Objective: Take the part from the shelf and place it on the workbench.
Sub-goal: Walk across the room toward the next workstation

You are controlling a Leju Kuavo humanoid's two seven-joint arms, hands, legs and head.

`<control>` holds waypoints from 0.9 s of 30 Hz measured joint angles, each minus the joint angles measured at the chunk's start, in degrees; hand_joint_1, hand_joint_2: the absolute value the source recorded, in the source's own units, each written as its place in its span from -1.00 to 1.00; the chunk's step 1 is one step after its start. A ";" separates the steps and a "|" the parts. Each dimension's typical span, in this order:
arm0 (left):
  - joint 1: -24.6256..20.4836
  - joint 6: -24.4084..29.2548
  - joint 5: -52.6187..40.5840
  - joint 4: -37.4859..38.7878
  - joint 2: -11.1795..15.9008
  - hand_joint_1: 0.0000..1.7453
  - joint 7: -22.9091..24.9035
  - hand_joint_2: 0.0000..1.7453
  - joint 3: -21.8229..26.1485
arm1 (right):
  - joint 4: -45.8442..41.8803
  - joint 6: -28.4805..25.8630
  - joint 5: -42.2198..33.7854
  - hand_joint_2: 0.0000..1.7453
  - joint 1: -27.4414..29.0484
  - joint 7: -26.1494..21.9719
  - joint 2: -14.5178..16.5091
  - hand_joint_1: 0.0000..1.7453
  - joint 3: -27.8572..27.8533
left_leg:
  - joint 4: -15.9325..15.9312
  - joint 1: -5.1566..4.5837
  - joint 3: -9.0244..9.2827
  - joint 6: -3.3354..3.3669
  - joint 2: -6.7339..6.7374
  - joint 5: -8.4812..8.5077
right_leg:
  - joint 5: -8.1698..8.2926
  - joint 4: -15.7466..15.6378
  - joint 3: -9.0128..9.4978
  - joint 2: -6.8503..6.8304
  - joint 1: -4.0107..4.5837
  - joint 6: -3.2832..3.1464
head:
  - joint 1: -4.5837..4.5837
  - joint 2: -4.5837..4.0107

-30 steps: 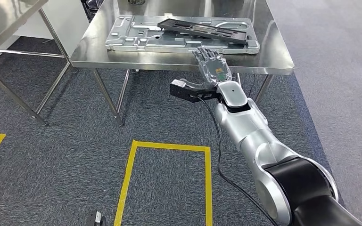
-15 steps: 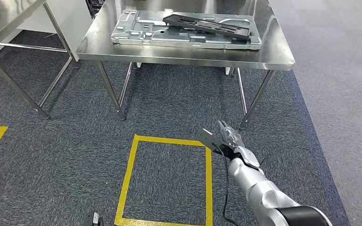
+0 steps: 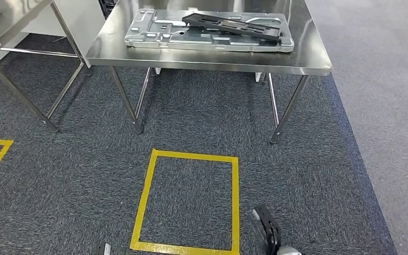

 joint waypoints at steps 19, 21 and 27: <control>2.25 -1.46 -1.82 0.02 0.40 -1.00 2.40 1.00 0.72 | 2.87 -3.89 -6.98 1.00 13.64 3.93 3.79 -1.00 -16.41 | -1.01 -0.46 2.48 1.25 0.00 -1.05 | -0.20 1.02 -0.96 0.37 0.04 -0.03 | 0.44 0.00; 2.35 -1.31 -2.12 0.02 0.40 -1.00 2.73 1.00 0.69 | 2.90 -4.10 -6.95 1.00 13.82 4.12 4.08 -1.00 -16.76 | -0.88 -0.57 2.37 1.38 0.06 -0.99 | 0.44 0.81 -0.99 0.41 -0.09 0.78 | 0.52 -0.01; 2.59 -1.14 -2.96 0.02 0.41 -1.00 2.88 1.00 0.59 | 3.03 -4.67 -7.10 1.00 14.19 4.17 4.96 -1.00 -17.76 | -0.81 -0.62 2.26 1.46 0.08 -0.92 | 0.83 0.72 -1.09 0.41 -0.14 1.20 | 0.50 -0.01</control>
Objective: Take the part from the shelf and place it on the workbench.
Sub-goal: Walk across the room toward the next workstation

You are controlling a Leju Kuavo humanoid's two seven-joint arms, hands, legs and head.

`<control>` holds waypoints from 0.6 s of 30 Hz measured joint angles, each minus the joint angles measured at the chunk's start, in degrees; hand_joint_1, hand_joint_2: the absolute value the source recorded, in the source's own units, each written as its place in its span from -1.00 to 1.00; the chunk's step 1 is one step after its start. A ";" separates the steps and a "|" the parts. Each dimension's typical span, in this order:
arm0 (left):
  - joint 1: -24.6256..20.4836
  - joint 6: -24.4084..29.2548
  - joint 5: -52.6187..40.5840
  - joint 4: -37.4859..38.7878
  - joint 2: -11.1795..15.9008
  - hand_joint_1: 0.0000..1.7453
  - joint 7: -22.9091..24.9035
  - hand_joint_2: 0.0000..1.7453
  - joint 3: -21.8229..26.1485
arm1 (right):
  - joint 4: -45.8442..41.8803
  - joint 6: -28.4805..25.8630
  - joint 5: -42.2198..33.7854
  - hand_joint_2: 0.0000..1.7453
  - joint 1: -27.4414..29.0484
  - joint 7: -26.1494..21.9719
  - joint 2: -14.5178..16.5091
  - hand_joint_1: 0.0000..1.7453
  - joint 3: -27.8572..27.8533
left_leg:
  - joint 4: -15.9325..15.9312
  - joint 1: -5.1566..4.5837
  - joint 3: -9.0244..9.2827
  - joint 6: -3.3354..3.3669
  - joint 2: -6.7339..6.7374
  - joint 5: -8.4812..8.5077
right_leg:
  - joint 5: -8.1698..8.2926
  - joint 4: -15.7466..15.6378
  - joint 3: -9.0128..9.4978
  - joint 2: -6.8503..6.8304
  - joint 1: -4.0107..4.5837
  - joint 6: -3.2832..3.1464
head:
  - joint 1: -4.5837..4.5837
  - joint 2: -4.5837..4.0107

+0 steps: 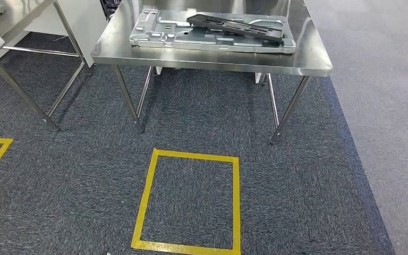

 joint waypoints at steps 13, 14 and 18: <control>-0.13 -0.01 -1.33 0.01 -0.02 -1.00 1.11 1.00 -1.32 | 0.01 0.91 0.97 1.00 0.02 -0.56 0.54 -1.00 -0.26 | -0.01 0.12 -0.11 -0.13 0.01 0.05 | -0.03 0.09 -0.21 0.00 0.14 -0.03 | -0.02 0.01; -0.14 -0.02 -1.37 0.01 -0.01 -1.00 1.23 1.00 -1.33 | 0.01 0.91 1.01 1.00 0.02 -0.57 0.54 -1.00 -0.26 | -0.01 0.13 -0.11 -0.14 0.01 0.05 | -0.03 0.10 -0.22 0.00 0.14 -0.03 | -0.02 0.01; -0.17 -0.01 -1.44 0.01 -0.01 -1.00 1.64 1.00 -1.34 | 0.01 0.77 1.24 1.00 0.00 -0.84 0.54 -1.00 -0.26 | -0.02 0.14 -0.11 -0.17 0.01 0.07 | -0.03 0.11 -0.22 0.00 0.15 -0.03 | -0.01 0.01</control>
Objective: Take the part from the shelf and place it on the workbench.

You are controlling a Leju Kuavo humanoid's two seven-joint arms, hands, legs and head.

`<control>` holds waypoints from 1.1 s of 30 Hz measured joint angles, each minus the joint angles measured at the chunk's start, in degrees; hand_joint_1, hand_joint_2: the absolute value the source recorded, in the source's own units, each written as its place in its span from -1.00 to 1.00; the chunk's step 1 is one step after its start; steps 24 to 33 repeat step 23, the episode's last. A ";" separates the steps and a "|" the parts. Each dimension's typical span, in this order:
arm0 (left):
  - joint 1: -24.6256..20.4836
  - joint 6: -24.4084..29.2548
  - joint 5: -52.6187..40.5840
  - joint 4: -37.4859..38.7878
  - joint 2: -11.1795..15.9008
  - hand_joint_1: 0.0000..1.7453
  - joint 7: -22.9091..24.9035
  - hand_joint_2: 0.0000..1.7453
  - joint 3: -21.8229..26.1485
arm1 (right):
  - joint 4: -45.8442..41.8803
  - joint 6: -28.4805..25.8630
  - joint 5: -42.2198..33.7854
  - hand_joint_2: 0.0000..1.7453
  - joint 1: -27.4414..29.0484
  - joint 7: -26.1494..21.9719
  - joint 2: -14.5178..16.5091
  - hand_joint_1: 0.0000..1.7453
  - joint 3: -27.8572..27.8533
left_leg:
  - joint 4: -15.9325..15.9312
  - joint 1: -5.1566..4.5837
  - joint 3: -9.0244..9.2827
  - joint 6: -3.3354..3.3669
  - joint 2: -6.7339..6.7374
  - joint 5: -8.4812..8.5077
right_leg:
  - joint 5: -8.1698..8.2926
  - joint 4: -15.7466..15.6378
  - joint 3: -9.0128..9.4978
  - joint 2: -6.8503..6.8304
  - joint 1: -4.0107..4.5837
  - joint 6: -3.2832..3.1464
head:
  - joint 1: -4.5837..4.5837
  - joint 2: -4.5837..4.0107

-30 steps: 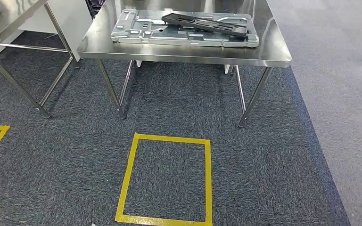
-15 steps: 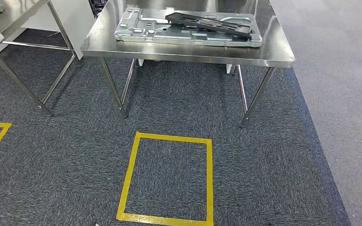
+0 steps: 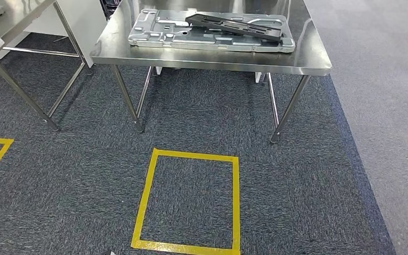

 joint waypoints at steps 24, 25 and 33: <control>7.14 0.12 11.49 -3.96 4.06 -1.00 3.17 1.00 -21.61 | -4.41 -0.80 -15.17 1.00 6.01 -3.20 -4.18 -1.00 20.71 | 0.00 0.00 -0.11 -0.03 0.01 -0.06 | -0.08 0.01 -0.05 0.00 0.00 -0.02 | 0.00 -0.01; 7.14 0.12 11.49 -3.96 4.06 -1.00 3.17 1.00 -21.61 | -4.41 -0.80 -15.17 1.00 6.01 -3.20 -4.18 -1.00 20.71 | 0.00 0.00 -0.11 -0.03 0.01 -0.06 | -0.08 0.01 -0.05 0.00 0.00 -0.02 | 0.00 -0.01; 7.14 0.12 11.49 -3.96 4.06 -1.00 3.17 1.00 -21.61 | -4.41 -0.80 -15.17 1.00 6.01 -3.20 -4.18 -1.00 20.71 | 0.00 0.00 -0.11 -0.03 0.01 -0.06 | -0.08 0.01 -0.05 0.00 0.00 -0.02 | 0.00 -0.01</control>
